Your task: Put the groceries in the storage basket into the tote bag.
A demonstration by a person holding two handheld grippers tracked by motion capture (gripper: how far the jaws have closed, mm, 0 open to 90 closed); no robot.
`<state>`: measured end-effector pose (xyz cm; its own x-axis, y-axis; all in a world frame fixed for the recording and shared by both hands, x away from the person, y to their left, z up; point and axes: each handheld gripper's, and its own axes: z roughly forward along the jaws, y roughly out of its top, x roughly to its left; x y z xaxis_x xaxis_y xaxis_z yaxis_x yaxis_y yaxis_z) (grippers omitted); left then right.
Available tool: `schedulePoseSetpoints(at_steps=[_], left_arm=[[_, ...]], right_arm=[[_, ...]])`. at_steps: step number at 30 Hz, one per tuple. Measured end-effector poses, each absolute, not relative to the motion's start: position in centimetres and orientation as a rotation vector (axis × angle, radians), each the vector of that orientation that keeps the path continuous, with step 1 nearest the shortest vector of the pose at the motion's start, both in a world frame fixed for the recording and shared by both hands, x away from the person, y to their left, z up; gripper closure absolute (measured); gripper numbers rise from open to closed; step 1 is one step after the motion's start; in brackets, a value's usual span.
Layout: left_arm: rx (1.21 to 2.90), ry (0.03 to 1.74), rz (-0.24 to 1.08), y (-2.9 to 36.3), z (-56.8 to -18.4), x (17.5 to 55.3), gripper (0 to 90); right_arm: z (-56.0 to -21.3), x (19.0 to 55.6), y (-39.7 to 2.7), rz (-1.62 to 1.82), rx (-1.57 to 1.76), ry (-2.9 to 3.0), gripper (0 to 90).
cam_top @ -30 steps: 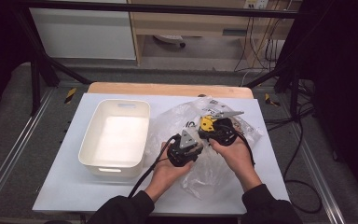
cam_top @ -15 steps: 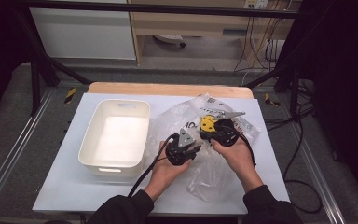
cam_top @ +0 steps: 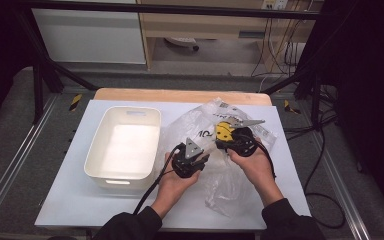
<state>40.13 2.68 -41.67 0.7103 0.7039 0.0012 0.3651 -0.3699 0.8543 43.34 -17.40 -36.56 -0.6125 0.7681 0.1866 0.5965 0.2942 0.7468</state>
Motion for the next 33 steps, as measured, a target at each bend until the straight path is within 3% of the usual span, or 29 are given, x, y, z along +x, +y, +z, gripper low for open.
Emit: schedulePoseSetpoints(at_steps=[33], left_arm=[[1.9,0.982,0.599,0.9,-43.5,41.8,70.6]], right_arm=[[-37.2,43.2,-17.0,1.219,1.266,2.37,90.0]])
